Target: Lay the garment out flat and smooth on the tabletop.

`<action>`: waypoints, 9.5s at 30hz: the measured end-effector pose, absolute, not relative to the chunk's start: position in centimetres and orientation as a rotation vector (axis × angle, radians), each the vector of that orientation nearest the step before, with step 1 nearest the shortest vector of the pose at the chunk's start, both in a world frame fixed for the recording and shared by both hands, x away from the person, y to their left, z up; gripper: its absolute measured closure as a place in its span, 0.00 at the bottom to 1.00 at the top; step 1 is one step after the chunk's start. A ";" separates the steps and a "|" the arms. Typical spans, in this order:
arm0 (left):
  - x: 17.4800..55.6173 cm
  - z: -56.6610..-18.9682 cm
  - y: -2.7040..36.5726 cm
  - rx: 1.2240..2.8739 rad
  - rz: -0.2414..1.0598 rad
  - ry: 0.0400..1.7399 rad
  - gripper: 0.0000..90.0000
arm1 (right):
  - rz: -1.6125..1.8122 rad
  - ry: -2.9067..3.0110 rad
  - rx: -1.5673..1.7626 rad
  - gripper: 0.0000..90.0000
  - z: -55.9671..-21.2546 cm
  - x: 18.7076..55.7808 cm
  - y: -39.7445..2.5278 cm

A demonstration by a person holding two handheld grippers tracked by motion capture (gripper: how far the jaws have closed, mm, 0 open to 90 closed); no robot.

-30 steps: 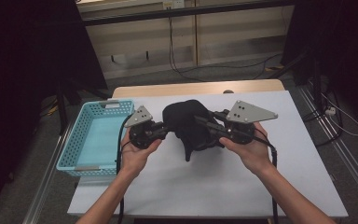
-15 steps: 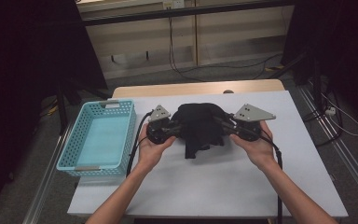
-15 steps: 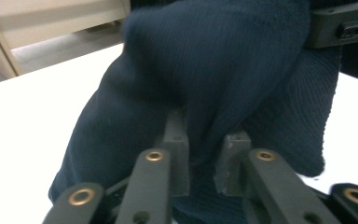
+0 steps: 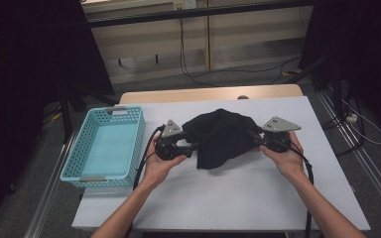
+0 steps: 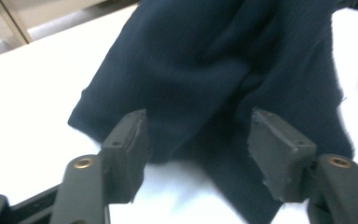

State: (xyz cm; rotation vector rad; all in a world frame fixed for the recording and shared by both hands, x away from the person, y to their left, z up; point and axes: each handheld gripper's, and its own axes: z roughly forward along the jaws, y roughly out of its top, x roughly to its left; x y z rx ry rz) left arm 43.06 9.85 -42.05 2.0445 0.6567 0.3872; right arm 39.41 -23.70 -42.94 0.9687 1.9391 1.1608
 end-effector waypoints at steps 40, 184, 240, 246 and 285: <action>42.9 -43.4 11.7 2.081 0.377 0.709 0.06 | 1.111 2.176 0.815 0.11 -44.5 39.0 -13.4; 39.8 -40.4 12.0 2.020 0.233 0.599 0.79 | 1.146 1.973 1.024 0.90 -40.8 36.5 -23.2; 40.8 -40.5 13.3 2.058 0.352 0.683 0.84 | 1.187 2.065 0.808 0.97 -41.3 35.0 -19.6; 40.6 -38.8 12.9 2.059 0.388 0.658 0.84 | 1.178 1.921 0.910 0.97 -39.7 35.8 -23.9; 40.5 -40.2 14.4 2.038 0.293 0.657 0.69 | 1.183 1.921 0.963 0.88 -39.8 32.1 -26.9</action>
